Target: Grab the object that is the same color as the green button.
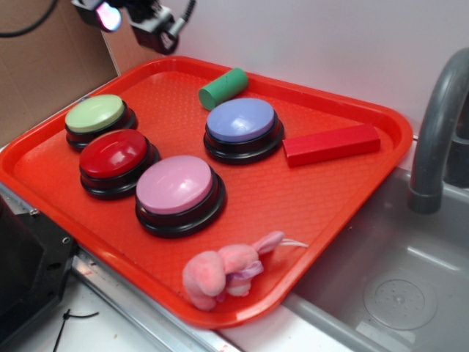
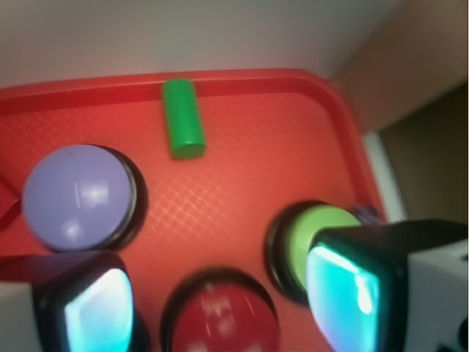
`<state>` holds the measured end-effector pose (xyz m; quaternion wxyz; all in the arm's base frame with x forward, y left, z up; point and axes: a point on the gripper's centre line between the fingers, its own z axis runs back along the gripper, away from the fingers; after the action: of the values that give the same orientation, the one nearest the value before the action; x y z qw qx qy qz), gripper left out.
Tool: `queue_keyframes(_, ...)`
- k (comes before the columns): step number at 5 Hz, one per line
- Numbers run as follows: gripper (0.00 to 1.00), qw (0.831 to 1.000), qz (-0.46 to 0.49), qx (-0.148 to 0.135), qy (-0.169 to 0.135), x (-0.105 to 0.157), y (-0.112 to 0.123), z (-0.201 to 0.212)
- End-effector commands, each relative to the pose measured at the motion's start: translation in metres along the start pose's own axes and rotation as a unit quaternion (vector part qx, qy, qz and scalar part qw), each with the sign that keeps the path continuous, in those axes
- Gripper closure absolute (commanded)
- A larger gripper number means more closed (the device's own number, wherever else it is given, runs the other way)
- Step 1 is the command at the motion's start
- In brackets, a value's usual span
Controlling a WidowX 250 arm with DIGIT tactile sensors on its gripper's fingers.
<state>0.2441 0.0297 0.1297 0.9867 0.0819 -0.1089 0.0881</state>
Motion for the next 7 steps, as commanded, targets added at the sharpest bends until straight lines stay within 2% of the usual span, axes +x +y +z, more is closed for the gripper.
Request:
queue_keyframes(1,0.00,0.999,0.020,0.001,-0.049,0.051,0.012,-0.035)
queue_keyframes(2,0.00,0.999,0.003,-0.030,-0.043,0.071,0.007,-0.062)
queue_keyframes(3,0.00,0.999,-0.006,-0.020,-0.026,0.084,0.003,-0.081)
queue_keyframes(4,0.00,0.999,-0.027,-0.031,-0.016,0.088,-0.006,-0.099)
queue_keyframes(5,0.00,0.999,-0.035,-0.040,0.008,0.083,-0.012,-0.111)
queue_keyframes(6,0.76,0.998,-0.006,-0.041,0.046,0.080,-0.014,-0.115)
queue_keyframes(7,1.00,0.996,-0.009,-0.041,0.084,0.079,-0.017,-0.116)
